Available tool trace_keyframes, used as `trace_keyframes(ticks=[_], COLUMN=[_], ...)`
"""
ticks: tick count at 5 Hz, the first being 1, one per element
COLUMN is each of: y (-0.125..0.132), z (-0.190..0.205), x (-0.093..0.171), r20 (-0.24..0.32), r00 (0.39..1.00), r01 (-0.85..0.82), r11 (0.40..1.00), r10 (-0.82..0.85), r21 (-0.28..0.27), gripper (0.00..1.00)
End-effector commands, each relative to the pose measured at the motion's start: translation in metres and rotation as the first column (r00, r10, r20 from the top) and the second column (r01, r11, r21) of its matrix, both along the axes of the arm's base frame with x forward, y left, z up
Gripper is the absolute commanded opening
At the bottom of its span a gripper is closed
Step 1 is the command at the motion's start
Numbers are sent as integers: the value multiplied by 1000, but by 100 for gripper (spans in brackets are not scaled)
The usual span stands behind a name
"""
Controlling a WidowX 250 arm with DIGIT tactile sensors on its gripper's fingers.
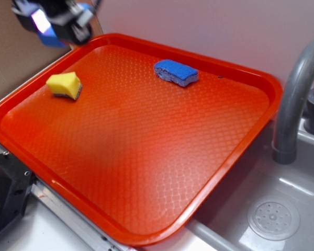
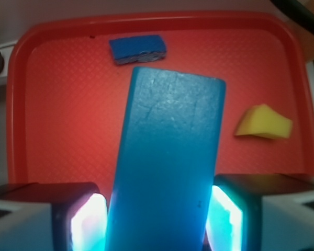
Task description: Grab the blue block.
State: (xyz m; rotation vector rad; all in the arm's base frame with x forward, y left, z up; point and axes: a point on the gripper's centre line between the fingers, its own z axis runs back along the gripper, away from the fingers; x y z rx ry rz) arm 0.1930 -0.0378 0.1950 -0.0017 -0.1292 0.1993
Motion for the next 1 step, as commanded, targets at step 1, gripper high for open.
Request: trace_keyframes(ticks=[1], y=[10], z=[6], x=[2], r20=[5], r00=[1000], r01=[-8], r11=[999], r10=[9], r21=[-53], gripper=[0])
